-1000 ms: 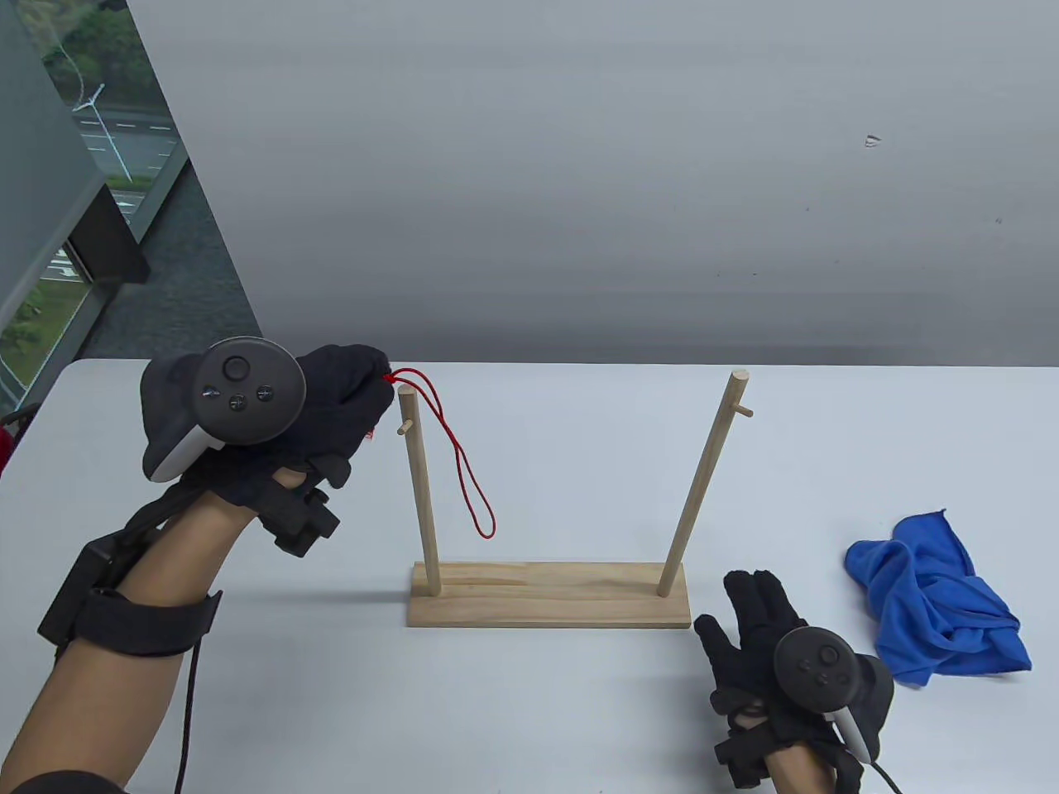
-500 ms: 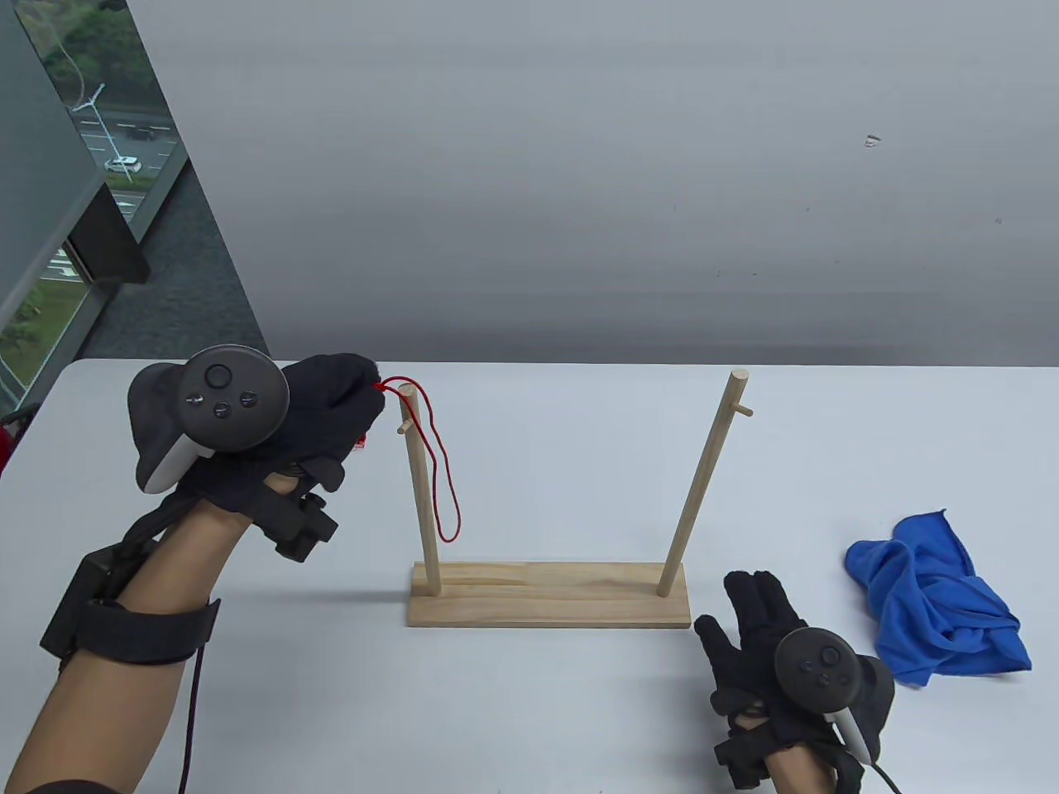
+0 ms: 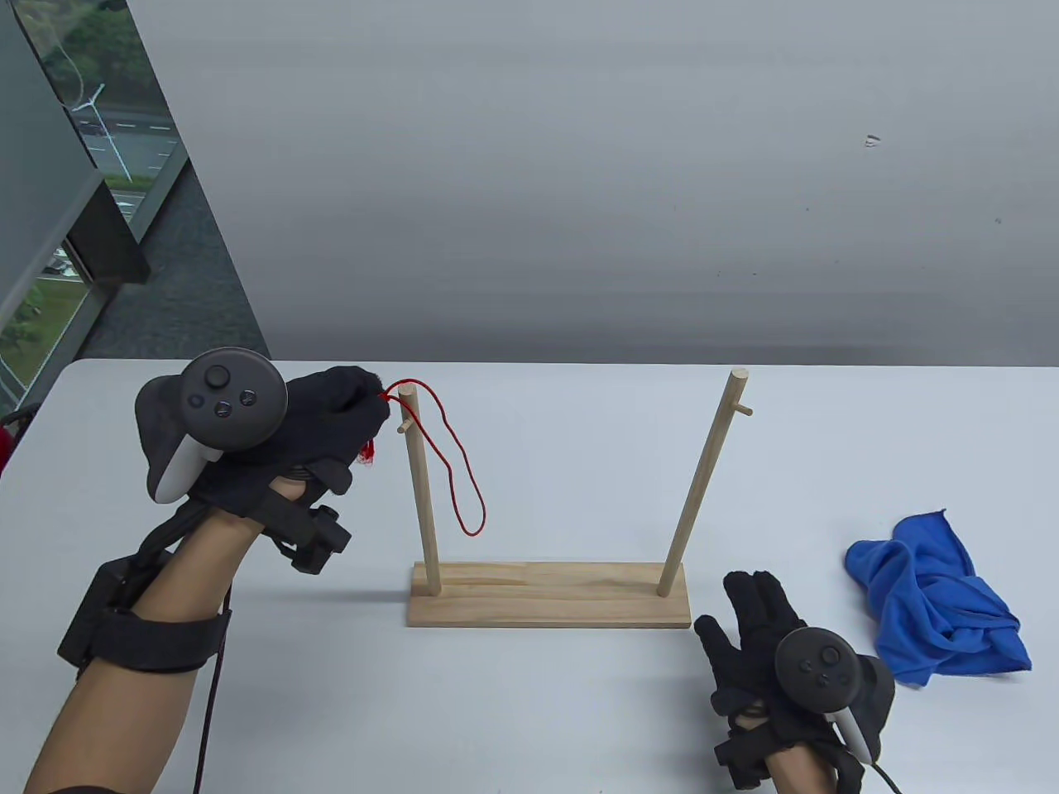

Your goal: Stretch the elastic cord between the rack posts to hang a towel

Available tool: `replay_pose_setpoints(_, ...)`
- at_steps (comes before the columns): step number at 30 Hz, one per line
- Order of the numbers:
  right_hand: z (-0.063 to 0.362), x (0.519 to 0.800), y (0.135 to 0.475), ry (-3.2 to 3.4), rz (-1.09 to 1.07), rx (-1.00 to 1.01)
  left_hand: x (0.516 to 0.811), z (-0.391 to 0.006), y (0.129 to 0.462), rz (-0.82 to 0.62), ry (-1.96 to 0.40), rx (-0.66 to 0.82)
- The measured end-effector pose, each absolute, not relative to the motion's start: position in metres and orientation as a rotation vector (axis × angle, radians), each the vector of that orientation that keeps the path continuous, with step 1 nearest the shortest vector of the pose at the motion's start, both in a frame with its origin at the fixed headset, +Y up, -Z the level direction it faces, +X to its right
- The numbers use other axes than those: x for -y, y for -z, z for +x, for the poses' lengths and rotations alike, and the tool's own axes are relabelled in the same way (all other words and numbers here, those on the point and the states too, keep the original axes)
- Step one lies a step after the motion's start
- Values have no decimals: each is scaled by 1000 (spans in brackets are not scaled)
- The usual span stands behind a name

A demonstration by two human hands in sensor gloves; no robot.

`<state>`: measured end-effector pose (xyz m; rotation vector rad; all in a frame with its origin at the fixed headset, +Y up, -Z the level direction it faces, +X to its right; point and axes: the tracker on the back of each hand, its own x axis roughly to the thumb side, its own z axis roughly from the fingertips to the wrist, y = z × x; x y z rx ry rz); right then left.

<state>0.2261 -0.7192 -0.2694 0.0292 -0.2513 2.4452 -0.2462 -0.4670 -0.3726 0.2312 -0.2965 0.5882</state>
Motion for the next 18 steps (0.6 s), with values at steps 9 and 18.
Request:
replay_pose_setpoints(9, 226, 719, 269, -2444, 30, 253, 476, -245, 373, 185, -627, 322)
replay_pose_setpoints(18, 225, 719, 269, -2443, 41, 250, 490, -253, 376, 95, -739, 331)
